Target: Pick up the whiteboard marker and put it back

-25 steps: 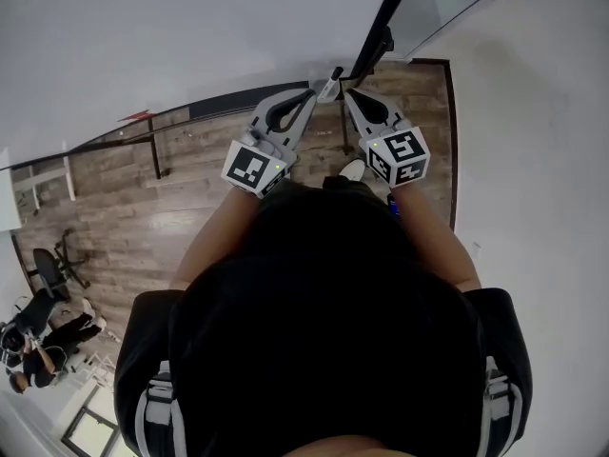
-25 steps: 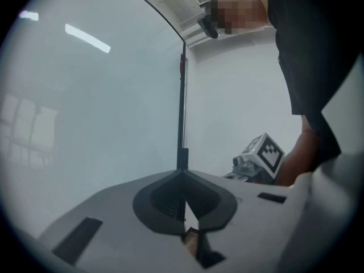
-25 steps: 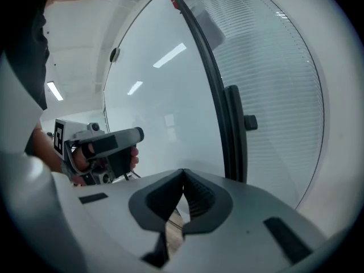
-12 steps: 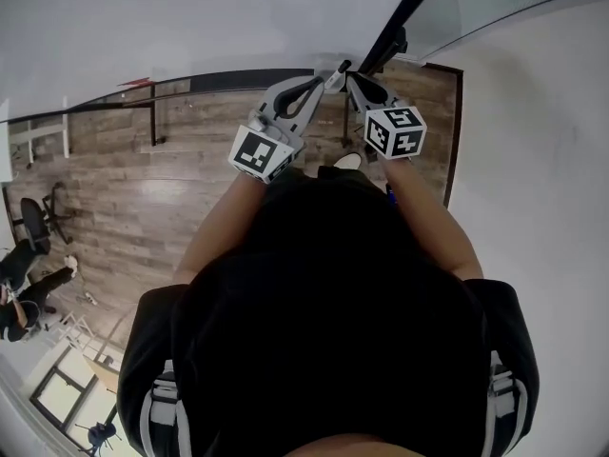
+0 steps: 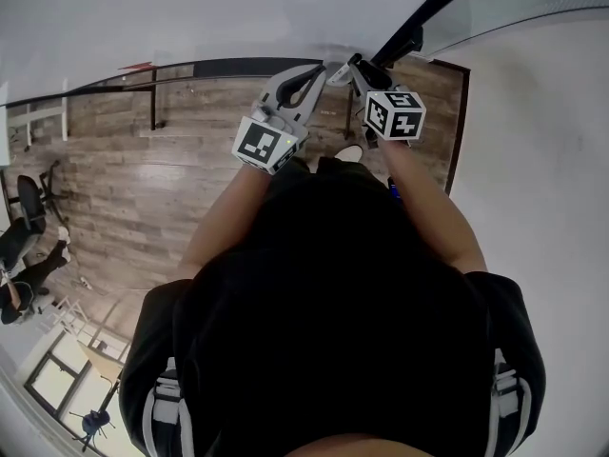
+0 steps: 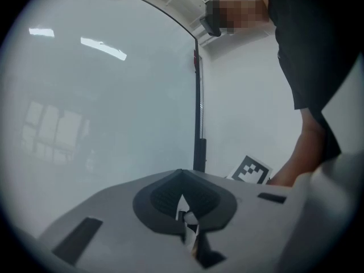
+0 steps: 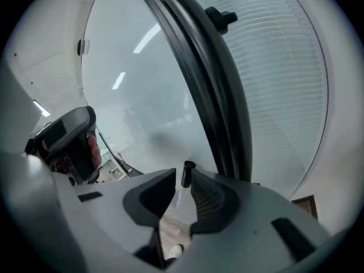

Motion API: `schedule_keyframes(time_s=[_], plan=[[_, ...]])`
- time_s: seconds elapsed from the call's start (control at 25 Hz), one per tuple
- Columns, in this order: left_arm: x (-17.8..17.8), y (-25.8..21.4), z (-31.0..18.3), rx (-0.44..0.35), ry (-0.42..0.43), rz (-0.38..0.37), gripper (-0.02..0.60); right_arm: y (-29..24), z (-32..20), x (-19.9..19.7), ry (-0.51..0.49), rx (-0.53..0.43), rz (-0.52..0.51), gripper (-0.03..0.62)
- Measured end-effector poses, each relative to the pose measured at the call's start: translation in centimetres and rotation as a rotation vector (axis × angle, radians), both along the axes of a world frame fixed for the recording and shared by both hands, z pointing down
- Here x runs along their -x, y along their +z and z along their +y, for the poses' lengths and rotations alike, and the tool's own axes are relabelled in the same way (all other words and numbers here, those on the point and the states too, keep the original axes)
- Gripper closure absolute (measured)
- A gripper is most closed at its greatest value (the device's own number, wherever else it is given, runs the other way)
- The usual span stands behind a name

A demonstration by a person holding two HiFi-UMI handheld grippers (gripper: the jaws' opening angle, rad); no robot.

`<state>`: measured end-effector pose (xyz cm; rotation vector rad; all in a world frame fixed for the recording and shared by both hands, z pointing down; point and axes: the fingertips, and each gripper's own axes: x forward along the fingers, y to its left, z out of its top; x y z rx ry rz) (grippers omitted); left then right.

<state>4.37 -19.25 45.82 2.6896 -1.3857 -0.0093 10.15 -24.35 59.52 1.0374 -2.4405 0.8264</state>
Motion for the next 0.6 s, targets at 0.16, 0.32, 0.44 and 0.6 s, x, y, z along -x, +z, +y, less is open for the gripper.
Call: schedule_keyframes(time_s=[0.16,0.32,0.44,0.6], plan=[[0.4,0.0,-0.3,0.004,0.010,-0.005,0.578,0.4,-0.4,0.3,0.015,0.009,0.022,0.494],[0.6,-0.2,-0.3,0.004,0.023,-0.006,0.578,1.0,-0.3,0.7,0.012,0.027,0.027,0.467],[1.3,0.0,-0.3,0.013,0.024,-0.007,0.578,1.4,-0.4,1.2,0.029,0.033,0.022,0.467],[2.2,0.1,-0.3,0.019,0.022,-0.016,0.578,1.8,-0.8,1.3,0.078,0.052,0.006,0.470]])
